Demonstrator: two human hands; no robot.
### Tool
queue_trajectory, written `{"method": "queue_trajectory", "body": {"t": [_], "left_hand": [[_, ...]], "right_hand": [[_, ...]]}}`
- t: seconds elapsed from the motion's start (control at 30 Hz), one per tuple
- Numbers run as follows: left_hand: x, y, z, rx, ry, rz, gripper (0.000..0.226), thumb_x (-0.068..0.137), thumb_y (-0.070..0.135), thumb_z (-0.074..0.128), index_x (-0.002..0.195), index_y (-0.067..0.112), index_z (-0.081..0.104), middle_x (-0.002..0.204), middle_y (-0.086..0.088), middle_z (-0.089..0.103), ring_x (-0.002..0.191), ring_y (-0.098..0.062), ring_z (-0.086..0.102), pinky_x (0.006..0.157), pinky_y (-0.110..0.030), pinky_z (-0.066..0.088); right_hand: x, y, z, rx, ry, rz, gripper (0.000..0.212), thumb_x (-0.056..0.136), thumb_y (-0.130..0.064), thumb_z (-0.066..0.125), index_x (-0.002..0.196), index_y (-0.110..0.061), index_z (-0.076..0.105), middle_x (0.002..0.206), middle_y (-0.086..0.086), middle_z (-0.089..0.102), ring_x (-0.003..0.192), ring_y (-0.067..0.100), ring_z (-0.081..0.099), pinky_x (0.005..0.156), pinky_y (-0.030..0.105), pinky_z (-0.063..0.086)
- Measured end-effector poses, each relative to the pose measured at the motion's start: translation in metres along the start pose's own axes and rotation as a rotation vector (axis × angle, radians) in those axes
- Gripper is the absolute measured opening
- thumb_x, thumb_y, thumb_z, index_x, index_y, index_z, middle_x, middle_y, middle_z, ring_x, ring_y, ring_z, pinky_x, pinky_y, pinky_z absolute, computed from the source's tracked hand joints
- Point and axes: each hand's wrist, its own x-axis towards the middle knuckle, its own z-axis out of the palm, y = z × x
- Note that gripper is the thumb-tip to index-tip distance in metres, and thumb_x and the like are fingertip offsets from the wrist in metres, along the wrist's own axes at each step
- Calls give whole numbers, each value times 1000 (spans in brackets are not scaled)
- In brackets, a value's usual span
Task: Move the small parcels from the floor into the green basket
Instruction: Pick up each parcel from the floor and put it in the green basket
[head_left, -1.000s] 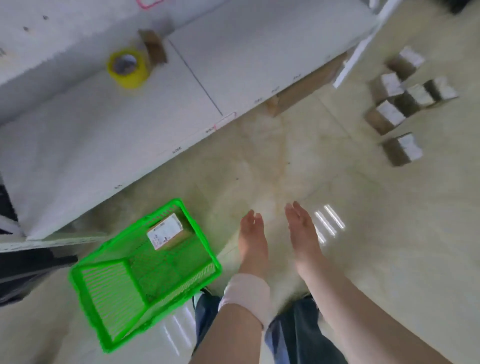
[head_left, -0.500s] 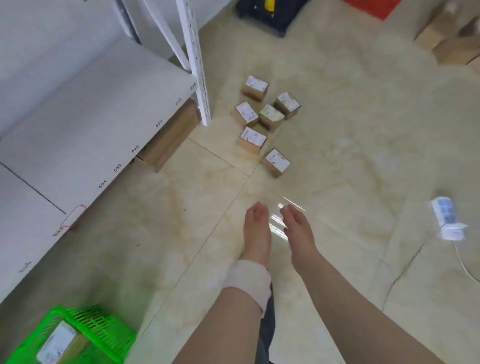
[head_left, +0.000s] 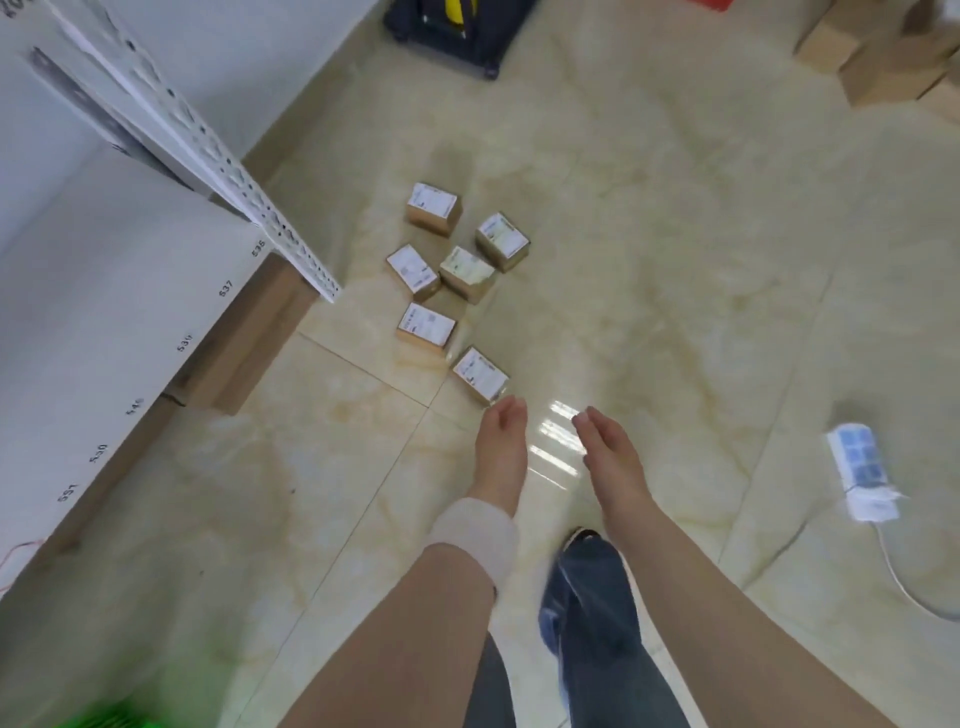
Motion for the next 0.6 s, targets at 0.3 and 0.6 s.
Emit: {"method": "queue_trajectory", "body": {"t": [0.3, 0.6], "left_hand": [[79, 47, 38, -282, 163, -106, 44, 94, 36, 40, 133, 16, 45, 136, -5, 50, 126, -22, 46, 113, -39, 32], [195, 23, -6, -510, 430, -264, 41, 95, 39, 40, 131, 19, 46, 120, 4, 52, 116, -18, 49, 105, -33, 35]], "right_hand": [[104, -82, -15, -227, -149, -20, 47, 93, -31, 50, 138, -20, 42, 140, -1, 46, 116, 8, 45, 103, 25, 33], [229, -109, 75, -486, -306, -24, 47, 95, -34, 47, 138, -18, 41, 142, 6, 47, 128, 19, 46, 106, 31, 35]]}}
